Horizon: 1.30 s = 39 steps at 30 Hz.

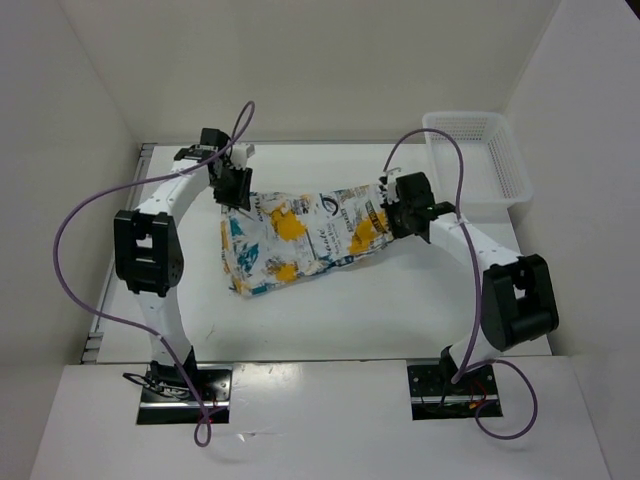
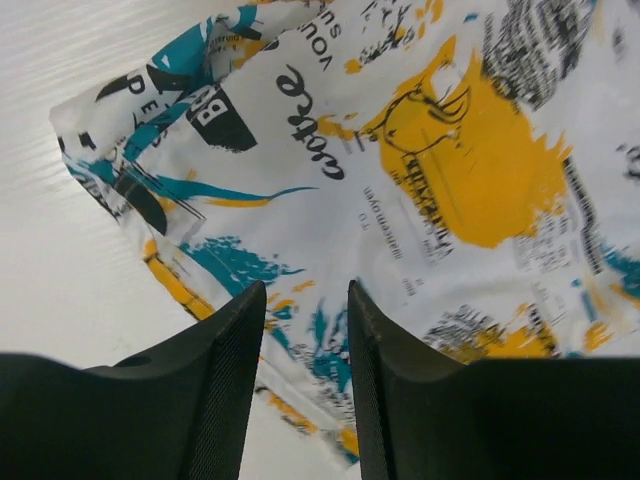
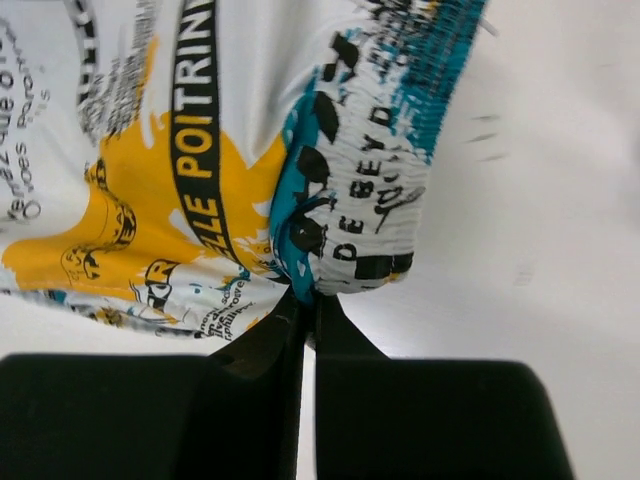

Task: Fold and stack the shorts
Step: Fold the shorts

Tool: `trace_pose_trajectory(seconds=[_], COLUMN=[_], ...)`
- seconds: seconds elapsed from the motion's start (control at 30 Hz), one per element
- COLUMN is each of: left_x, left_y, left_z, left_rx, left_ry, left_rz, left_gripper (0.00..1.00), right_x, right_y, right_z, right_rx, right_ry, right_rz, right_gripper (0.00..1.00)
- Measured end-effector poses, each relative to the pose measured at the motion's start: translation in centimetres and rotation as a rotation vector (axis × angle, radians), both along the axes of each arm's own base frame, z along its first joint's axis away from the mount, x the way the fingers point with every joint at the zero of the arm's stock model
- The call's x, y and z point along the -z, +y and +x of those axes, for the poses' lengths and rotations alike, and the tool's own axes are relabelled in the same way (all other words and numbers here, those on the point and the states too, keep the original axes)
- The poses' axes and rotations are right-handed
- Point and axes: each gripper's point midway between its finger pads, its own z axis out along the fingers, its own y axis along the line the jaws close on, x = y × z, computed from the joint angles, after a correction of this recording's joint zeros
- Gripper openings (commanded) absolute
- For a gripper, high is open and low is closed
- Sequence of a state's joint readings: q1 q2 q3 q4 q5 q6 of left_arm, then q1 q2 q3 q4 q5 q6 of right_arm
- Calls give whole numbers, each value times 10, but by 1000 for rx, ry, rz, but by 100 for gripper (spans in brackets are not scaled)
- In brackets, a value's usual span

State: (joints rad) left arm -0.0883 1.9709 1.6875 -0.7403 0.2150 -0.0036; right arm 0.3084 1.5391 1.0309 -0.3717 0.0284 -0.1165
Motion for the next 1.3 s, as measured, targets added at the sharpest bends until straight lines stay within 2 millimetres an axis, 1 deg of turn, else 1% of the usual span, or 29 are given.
trace_pose_trajectory(seconds=[0.03, 0.13, 0.2, 0.23, 0.33, 0.47, 0.5, 0.57, 0.63, 0.73, 0.8, 0.87, 1.0, 1.1, 1.13, 1.23, 1.3], left_x=[5, 19, 27, 30, 35, 43, 46, 52, 56, 54, 52, 49, 49, 60, 66, 80, 78], left_y=[-9, -37, -64, -79, -132, -198, -212, -228, -233, -230, -222, -209, -180, -160, -156, -151, -147], left_z=[0, 2, 6, 9, 20, 27, 29, 30, 26, 25, 26, 26, 24, 18, 15, 4, 5], left_rx=[21, 81, 138, 168, 268, 386, 408, 435, 445, 440, 428, 407, 355, 323, 316, 312, 306], left_ry=[14, 49, 63, 61, 32, -3, -9, -16, -3, 2, 4, 10, 33, 66, 83, 125, 115], left_rz=[-5, -28, -42, -47, -62, -96, -101, -104, -101, -103, -104, -101, -85, -75, -71, -61, -62], left_gripper=[46, 47, 50, 50, 51, 51, 51, 52, 54, 57, 58, 58, 58, 59, 63, 65, 67], right_x=[-6, -27, -40, -45, -60, -73, -78, -84, -89, -93, -97, -102, -113, -124, -128, -136, -138], right_y=[-9, -46, -62, -65, -72, -84, -87, -94, -102, -118, -125, -130, -130, -128, -127, -124, -123], right_z=[5, 17, 18, 18, 19, 18, 18, 19, 20, 21, 21, 22, 26, 30, 32, 35, 36], right_rx=[11, 48, 60, 54, 34, 22, 20, 15, 16, 34, 39, 43, 37, 33, 30, 27, 21], right_ry=[-22, -95, -133, -148, -192, -227, -238, -255, -264, -265, -268, -275, -299, -324, -333, -353, -358], right_rz=[-17, -99, -150, -168, -228, -306, -329, -372, -408, -447, -472, -490, -499, -494, -488, -473, -467], right_gripper=[0, 0, 0, 0, 0, 0, 0, 0, 0, 0, 0, 0, 0, 0, 0, 0, 0])
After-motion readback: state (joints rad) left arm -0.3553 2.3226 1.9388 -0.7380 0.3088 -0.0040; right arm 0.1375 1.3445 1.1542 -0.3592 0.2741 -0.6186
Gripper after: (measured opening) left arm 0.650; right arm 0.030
